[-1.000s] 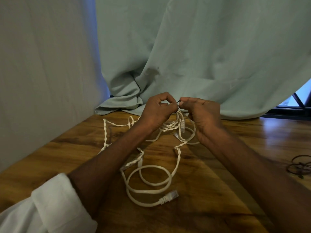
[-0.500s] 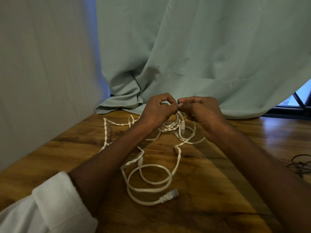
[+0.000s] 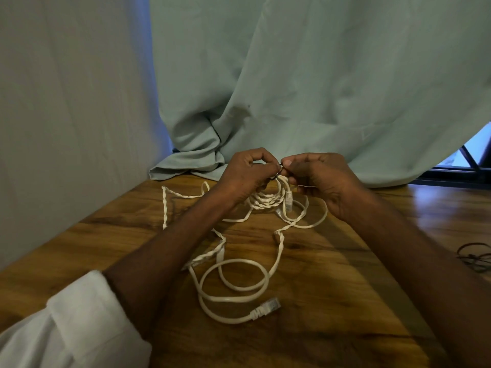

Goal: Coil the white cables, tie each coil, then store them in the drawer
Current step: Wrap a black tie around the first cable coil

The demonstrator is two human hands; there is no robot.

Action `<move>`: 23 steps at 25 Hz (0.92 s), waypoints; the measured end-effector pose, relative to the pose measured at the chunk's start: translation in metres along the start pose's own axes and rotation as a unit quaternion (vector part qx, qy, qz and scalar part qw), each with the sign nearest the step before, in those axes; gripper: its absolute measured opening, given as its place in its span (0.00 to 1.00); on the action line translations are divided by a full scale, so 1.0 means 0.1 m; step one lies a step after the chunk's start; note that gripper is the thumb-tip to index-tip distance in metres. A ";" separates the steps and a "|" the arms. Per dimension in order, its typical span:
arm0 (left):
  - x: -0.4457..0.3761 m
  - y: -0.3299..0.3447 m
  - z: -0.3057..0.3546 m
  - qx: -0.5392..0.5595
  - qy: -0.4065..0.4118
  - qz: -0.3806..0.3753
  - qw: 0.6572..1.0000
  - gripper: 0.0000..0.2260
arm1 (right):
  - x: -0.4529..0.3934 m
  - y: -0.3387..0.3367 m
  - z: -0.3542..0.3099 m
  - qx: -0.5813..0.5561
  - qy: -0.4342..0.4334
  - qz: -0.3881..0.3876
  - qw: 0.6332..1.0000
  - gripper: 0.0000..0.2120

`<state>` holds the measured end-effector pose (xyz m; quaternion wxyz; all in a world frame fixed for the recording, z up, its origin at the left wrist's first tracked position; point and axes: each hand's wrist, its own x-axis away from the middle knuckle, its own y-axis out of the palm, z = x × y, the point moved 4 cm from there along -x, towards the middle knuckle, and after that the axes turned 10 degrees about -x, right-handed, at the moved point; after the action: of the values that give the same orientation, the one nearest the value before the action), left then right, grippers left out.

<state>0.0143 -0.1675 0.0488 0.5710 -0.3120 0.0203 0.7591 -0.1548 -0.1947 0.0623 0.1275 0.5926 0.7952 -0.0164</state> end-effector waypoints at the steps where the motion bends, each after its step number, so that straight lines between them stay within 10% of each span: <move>1: 0.00 0.00 0.00 0.002 -0.002 -0.004 1.000 0.02 | 0.01 0.00 0.00 0.006 -0.012 0.003 1.000 0.04; 12: 0.02 0.11 0.00 0.088 -0.019 -0.053 0.995 0.07 | 0.00 0.15 -0.03 0.325 -0.213 0.057 0.920 0.10; 23: -0.01 0.16 -0.07 0.186 -0.062 -0.058 0.979 0.05 | -0.04 0.14 -0.04 0.297 -0.240 0.089 0.920 0.13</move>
<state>0.0036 -0.1766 0.0382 0.6622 -0.1533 0.1074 0.7256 -0.1414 -0.1936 0.0685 0.1335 0.6498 0.6436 -0.3818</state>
